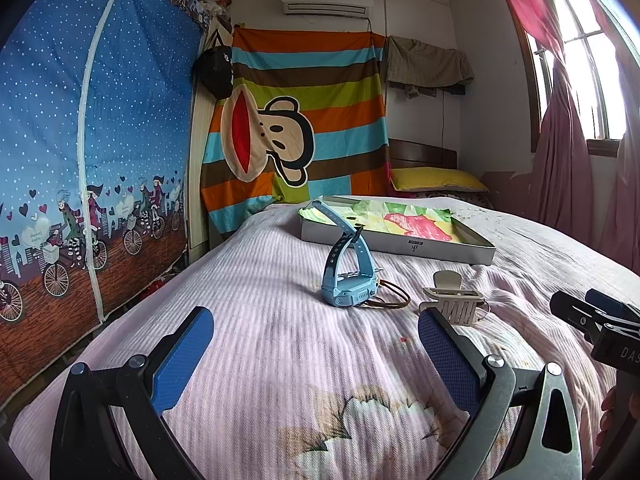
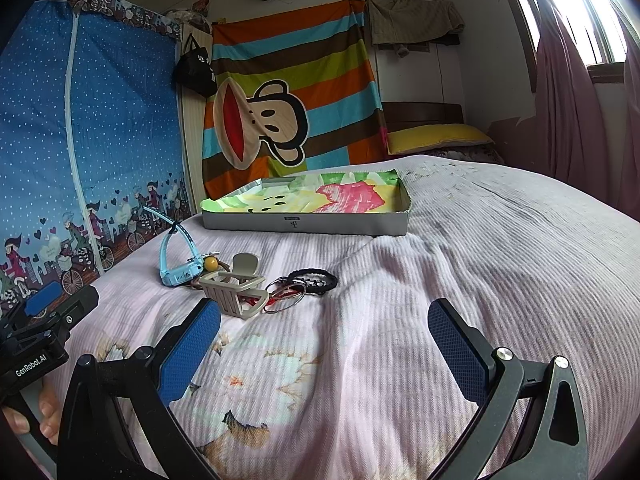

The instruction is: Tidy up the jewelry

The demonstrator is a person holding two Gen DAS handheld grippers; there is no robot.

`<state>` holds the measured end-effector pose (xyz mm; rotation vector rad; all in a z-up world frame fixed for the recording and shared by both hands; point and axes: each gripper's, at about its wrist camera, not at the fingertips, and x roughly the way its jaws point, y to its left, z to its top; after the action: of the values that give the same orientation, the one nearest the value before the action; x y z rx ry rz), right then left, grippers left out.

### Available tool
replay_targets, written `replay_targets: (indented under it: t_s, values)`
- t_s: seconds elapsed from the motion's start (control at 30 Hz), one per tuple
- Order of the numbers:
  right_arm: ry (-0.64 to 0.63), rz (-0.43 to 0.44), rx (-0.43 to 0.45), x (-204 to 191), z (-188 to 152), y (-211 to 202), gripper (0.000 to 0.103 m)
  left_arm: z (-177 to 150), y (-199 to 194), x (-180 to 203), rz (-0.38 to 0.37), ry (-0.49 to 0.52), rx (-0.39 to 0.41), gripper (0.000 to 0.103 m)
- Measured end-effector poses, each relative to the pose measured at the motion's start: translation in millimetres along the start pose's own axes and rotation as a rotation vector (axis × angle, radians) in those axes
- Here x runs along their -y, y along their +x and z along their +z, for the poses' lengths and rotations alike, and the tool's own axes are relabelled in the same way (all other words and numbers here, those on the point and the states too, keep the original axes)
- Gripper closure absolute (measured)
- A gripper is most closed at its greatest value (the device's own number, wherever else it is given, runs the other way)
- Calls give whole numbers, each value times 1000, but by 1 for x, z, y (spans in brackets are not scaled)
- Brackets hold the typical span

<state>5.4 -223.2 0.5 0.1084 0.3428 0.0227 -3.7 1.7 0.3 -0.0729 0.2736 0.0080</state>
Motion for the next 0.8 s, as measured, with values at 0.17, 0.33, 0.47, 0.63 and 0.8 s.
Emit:
replay_targets:
  t_s: [0.17,0.33,0.47,0.63,0.8]
  values:
    - [0,0,0,0,0,0,1,0,0,0,0,0,0,0]
    - [0,-1,0,0,0,0,1,0,0,0,0,0,0,0]
    - [1,0,-1,0,0,1,1,0,0,0,0,1,1,0]
    - [2,1,-1,-1,0,0,1,0,-1,0,0,2,2,0]
    - [4,1,0,-3,0,0,1,0,-1,0,1,3,2,0]
